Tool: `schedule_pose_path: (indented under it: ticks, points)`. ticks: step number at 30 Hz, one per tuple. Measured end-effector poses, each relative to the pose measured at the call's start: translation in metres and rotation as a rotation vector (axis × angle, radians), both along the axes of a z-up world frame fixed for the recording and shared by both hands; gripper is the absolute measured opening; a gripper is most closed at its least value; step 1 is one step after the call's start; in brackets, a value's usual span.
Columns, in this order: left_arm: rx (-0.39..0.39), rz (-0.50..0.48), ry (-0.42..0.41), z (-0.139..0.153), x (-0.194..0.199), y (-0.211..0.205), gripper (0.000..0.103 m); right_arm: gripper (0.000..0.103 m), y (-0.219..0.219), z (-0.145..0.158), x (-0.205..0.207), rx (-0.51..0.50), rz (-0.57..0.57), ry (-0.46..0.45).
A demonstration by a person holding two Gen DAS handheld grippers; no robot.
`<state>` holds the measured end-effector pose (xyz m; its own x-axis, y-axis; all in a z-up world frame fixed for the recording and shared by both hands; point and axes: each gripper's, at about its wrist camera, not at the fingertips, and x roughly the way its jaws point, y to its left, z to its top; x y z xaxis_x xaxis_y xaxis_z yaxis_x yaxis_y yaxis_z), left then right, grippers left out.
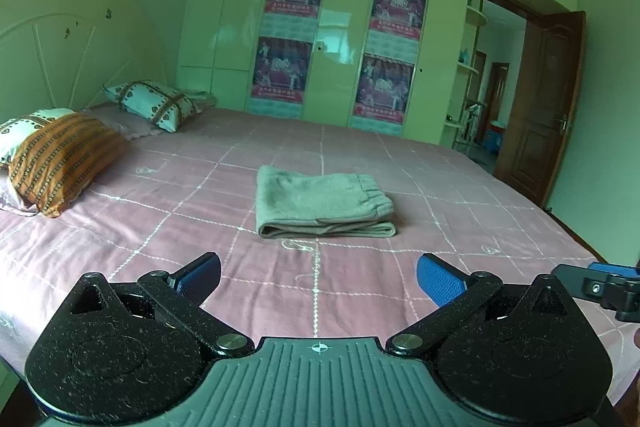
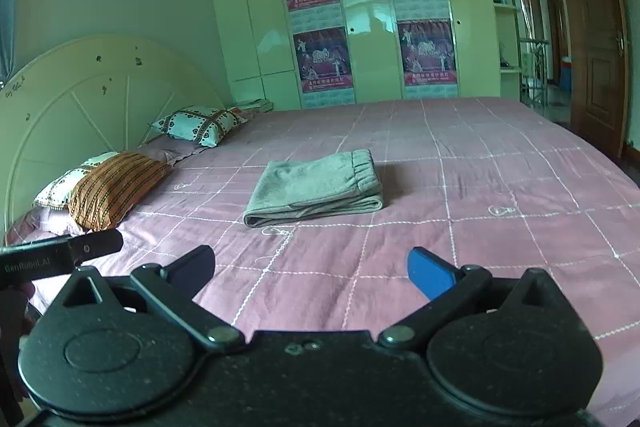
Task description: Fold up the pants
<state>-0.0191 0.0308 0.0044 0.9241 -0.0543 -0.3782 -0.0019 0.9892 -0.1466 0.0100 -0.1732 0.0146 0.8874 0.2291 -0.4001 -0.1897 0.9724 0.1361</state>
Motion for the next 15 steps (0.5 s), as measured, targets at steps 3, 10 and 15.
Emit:
schedule_pose_path:
  ticks: [3,10,15]
  points:
    - [0.054,0.003,0.007,-0.002,0.001,-0.008,0.103,0.097,0.002,0.0,0.0,0.002,0.007,-0.009]
    - [0.083,-0.007,-0.022,0.001,-0.005,-0.014,0.103,0.097,0.002,0.005,-0.003,-0.013,-0.006,-0.037]
    - [0.067,-0.023,-0.027,0.003,-0.006,-0.015,0.103,0.097,0.001,0.005,-0.004,-0.011,-0.006,-0.033]
